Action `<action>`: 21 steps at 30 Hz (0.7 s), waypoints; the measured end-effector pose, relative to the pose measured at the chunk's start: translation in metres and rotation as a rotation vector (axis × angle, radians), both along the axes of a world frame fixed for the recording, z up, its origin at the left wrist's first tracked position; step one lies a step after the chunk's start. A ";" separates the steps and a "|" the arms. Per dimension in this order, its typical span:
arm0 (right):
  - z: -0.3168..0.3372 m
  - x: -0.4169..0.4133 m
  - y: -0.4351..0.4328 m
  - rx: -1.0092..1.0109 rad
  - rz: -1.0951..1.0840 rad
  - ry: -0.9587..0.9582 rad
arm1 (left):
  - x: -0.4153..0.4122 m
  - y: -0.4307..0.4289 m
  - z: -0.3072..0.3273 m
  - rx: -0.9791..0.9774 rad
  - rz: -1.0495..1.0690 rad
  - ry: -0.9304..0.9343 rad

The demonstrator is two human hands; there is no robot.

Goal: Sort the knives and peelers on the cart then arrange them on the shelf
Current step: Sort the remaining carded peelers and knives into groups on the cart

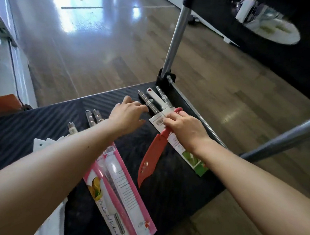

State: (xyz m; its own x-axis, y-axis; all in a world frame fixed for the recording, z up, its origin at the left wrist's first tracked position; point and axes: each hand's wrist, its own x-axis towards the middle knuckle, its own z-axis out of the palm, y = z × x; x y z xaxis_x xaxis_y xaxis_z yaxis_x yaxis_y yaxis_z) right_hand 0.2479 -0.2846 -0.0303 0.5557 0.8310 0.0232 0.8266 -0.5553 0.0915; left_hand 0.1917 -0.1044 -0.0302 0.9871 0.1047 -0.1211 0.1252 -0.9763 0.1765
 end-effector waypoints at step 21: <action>-0.006 0.011 -0.004 0.105 -0.174 0.043 | 0.022 0.022 -0.001 0.434 -0.283 -0.106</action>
